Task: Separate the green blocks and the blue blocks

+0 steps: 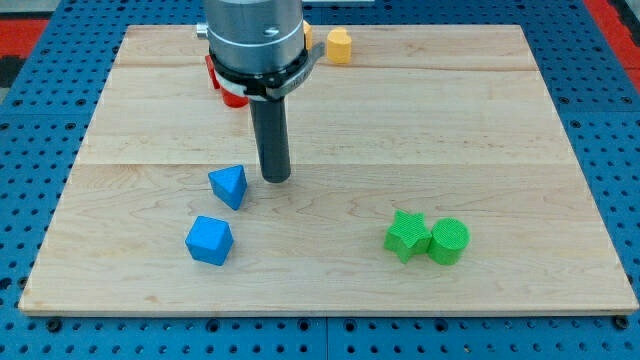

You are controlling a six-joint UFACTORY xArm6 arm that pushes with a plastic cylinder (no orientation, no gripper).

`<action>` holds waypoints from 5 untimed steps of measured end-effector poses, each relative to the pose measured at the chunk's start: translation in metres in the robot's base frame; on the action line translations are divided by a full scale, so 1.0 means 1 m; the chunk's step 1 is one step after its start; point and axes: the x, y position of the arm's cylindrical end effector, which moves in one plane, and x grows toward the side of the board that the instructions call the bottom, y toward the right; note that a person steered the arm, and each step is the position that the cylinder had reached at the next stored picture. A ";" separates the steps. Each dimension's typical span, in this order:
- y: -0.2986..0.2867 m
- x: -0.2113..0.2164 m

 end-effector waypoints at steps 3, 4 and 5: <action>-0.054 0.048; -0.048 0.038; 0.025 0.018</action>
